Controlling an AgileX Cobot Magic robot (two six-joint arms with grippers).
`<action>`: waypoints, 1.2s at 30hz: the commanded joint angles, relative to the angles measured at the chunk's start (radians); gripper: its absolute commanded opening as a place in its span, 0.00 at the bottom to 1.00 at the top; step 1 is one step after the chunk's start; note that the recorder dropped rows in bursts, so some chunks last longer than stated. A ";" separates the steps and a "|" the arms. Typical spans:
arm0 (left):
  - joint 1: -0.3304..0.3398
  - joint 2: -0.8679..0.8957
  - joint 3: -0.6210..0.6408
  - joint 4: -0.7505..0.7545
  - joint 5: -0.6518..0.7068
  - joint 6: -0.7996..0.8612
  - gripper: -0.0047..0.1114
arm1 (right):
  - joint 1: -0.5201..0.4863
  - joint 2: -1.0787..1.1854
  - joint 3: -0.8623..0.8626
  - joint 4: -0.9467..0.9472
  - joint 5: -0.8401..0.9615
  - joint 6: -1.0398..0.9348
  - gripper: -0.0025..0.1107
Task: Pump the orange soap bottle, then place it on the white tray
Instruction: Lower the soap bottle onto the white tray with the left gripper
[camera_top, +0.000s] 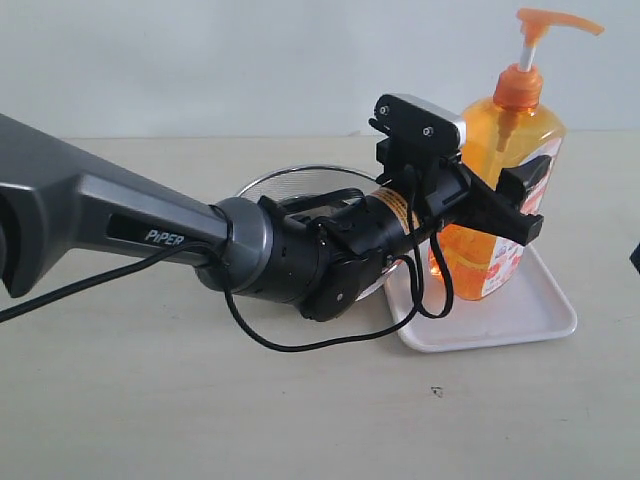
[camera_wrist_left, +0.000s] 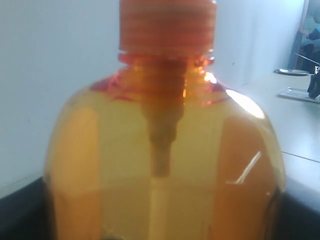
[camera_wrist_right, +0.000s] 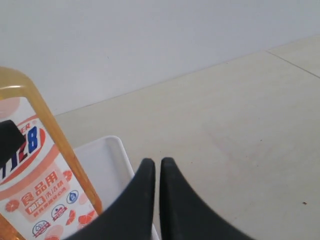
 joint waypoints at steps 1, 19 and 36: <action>-0.002 -0.016 -0.015 -0.013 -0.029 -0.007 0.41 | -0.007 -0.009 0.005 -0.007 0.000 -0.005 0.02; -0.002 -0.017 -0.015 -0.013 -0.027 -0.007 0.68 | -0.007 -0.009 0.005 -0.027 0.004 -0.004 0.02; -0.002 -0.101 -0.015 -0.005 0.263 0.056 0.68 | -0.007 -0.009 0.005 -0.077 0.026 0.012 0.02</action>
